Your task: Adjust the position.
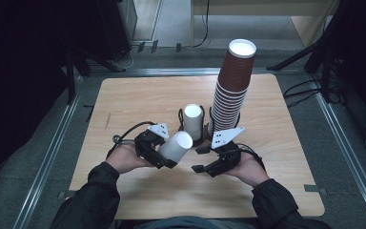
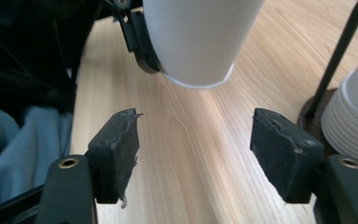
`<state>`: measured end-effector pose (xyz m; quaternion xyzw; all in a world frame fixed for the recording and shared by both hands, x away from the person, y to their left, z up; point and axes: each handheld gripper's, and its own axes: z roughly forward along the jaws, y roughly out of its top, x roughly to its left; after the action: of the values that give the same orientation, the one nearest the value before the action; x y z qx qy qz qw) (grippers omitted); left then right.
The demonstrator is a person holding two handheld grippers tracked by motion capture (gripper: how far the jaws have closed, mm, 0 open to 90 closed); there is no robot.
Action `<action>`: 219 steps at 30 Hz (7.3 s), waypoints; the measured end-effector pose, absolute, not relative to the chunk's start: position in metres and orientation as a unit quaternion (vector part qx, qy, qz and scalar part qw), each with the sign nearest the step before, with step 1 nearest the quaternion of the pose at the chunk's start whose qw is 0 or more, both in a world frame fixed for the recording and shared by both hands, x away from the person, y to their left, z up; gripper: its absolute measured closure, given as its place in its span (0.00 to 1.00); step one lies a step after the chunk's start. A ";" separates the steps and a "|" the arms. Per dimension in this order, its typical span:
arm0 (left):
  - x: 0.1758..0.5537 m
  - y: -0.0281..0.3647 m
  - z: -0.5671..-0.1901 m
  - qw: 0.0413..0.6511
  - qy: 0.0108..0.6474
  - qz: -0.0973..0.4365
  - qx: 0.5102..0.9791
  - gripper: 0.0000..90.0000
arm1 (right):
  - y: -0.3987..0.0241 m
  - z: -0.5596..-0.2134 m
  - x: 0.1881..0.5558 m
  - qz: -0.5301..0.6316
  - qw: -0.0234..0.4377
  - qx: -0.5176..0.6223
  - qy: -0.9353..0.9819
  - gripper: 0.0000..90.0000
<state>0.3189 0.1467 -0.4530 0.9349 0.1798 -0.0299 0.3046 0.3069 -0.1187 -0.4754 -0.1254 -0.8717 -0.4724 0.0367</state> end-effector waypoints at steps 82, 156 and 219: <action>0.317 0.144 -0.457 0.310 0.170 -0.041 0.935 0.12 | -0.118 -0.463 0.316 -0.485 0.029 -0.116 -0.866 0.38; 0.315 0.144 -0.448 0.322 0.164 -0.045 0.931 0.29 | -0.112 -0.471 0.311 -0.454 0.028 -0.105 -0.884 0.27; 0.308 0.114 -0.461 0.226 0.128 -0.021 0.965 0.17 | -0.091 -0.477 0.304 -0.396 0.004 -0.046 -0.917 0.38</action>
<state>0.3079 0.1141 -0.4607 0.9653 0.1285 -0.0212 0.2263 0.3043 -0.0913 -0.4768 -0.0461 -0.9170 -0.3962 0.0040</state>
